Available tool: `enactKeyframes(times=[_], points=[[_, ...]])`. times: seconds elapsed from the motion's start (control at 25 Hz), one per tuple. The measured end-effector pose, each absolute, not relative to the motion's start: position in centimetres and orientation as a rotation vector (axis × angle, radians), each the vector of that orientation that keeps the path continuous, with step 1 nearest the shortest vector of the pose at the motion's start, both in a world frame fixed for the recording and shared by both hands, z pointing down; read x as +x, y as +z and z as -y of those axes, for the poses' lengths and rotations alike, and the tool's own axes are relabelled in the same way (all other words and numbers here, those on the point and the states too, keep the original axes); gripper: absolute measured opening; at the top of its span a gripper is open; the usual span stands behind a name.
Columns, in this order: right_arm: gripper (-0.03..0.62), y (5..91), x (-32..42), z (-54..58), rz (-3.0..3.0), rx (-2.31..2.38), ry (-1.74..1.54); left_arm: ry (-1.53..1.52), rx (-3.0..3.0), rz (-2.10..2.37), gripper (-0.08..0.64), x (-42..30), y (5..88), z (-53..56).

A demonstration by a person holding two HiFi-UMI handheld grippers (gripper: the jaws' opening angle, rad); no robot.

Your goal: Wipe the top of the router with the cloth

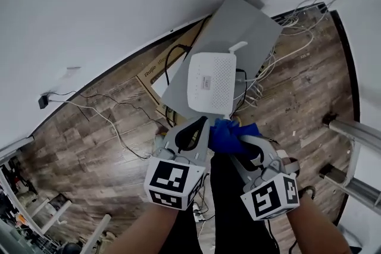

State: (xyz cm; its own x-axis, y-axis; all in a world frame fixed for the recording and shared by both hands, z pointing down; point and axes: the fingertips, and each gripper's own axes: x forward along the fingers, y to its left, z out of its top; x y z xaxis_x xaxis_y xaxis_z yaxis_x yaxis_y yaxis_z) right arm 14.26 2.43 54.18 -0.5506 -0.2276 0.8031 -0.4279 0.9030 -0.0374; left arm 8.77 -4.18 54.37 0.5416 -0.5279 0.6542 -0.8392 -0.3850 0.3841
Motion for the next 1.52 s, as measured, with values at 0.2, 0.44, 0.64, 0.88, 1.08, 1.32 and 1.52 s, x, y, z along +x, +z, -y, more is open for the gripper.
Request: enactKeyframes(times=[0.2, 0.44, 0.64, 0.88, 1.08, 1.32, 1.52], points=[[0.114, 50.5, 16.2, 2.1, 2.188, 0.561, 0.271, 0.511, 2.109, 1.161, 0.000, 9.3, 51.0, 9.3], [0.114, 54.1, 18.4, 9.7, 2.170, 0.554, 0.192, 0.511, 2.125, 1.200, 0.000, 11.3, 51.8, 14.1], [0.114, 60.3, 17.4, 13.5, 2.157, 0.397, 0.126, 0.503, 2.078, 1.228, 0.000, 12.7, 54.9, 15.6], [0.114, 62.5, 17.2, 15.9, 2.158, 0.383, 0.106, 0.499, 2.013, 1.258, 0.000, 12.7, 58.1, 16.0], [0.114, 61.0, 18.3, 16.9, 2.155, 0.440, 0.108, 0.492, 2.016, 1.260, 0.000, 13.0, 56.7, 16.7], [0.114, 57.1, 20.2, 18.0, 2.173, 0.481, 0.079, 0.518, 2.043, 1.253, 0.000, 14.0, 54.5, 17.4], [0.114, 53.3, 21.5, 19.0, 2.211, 0.540, 0.086, 0.530, 2.050, 1.235, 0.000, 15.1, 53.2, 17.8]])
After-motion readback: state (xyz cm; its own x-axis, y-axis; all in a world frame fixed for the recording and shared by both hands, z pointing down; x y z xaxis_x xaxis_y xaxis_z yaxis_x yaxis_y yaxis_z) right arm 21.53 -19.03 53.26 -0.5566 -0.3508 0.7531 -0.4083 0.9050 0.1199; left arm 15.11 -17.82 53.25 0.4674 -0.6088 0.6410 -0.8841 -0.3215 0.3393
